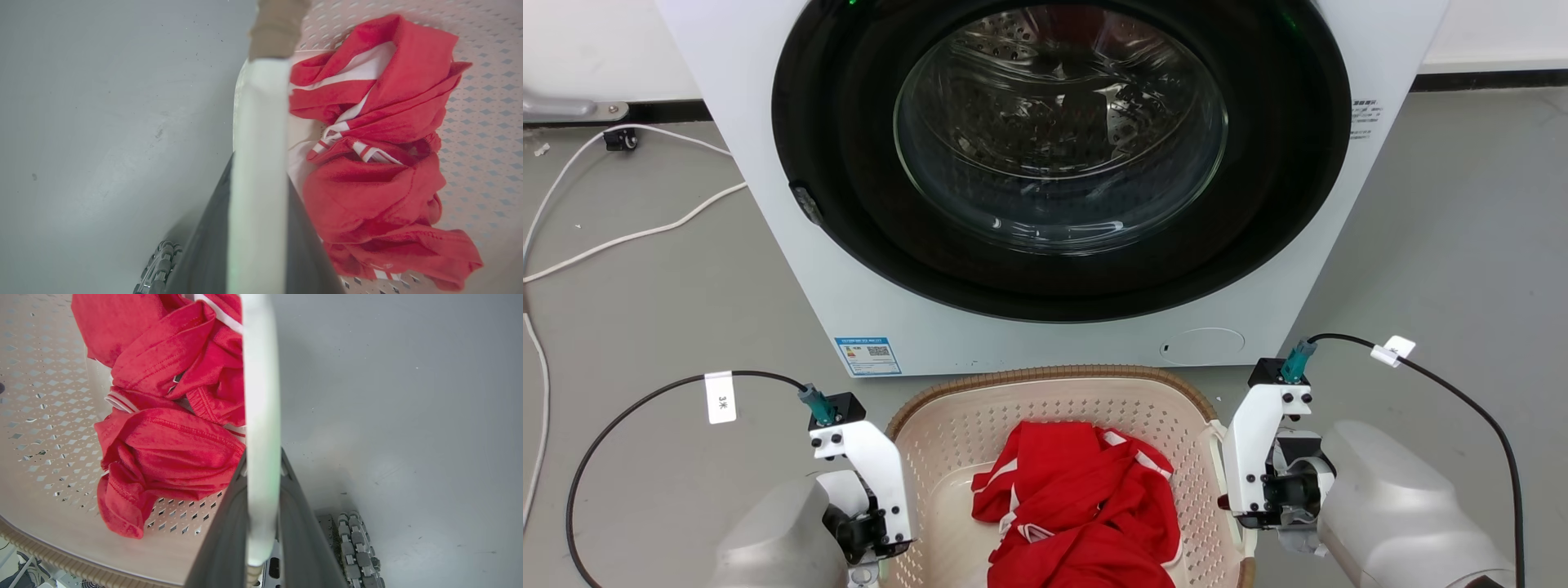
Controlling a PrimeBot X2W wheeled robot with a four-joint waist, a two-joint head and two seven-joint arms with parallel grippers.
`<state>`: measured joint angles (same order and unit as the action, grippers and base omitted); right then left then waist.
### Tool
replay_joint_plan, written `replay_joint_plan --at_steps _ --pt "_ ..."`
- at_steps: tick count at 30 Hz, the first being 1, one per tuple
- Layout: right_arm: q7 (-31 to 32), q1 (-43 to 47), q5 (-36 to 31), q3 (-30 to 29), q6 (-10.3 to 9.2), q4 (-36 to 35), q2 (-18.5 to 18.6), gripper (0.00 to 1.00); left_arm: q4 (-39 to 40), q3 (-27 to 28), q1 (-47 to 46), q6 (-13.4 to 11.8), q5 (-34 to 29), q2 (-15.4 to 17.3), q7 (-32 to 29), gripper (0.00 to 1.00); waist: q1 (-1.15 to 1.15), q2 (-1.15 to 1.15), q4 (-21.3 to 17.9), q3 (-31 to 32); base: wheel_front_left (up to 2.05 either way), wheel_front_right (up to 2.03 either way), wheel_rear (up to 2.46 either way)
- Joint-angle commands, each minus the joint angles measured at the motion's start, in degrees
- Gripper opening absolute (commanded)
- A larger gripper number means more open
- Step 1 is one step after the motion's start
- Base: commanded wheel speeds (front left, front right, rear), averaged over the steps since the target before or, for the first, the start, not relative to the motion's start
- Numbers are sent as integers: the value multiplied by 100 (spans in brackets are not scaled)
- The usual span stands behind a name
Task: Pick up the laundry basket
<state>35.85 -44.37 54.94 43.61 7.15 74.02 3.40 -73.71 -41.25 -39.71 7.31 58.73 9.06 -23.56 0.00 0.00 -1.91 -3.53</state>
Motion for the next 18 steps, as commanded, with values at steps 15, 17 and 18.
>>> replay_joint_plan --at_steps 15,17,18 --pt "78 31 43 -64 63 -32 -95 0 38 -53 -107 32 98 -45 127 0 0 0 -31 13 0 0 0" --pt "97 46 27 -82 63 -31 -95 0 38 -61 -110 32 110 -42 148 0 0 0 -35 15 0 0 0" --pt "100 52 20 -92 63 -31 -95 0 38 -66 -108 32 112 -42 156 0 0 0 -37 17 0 0 0"
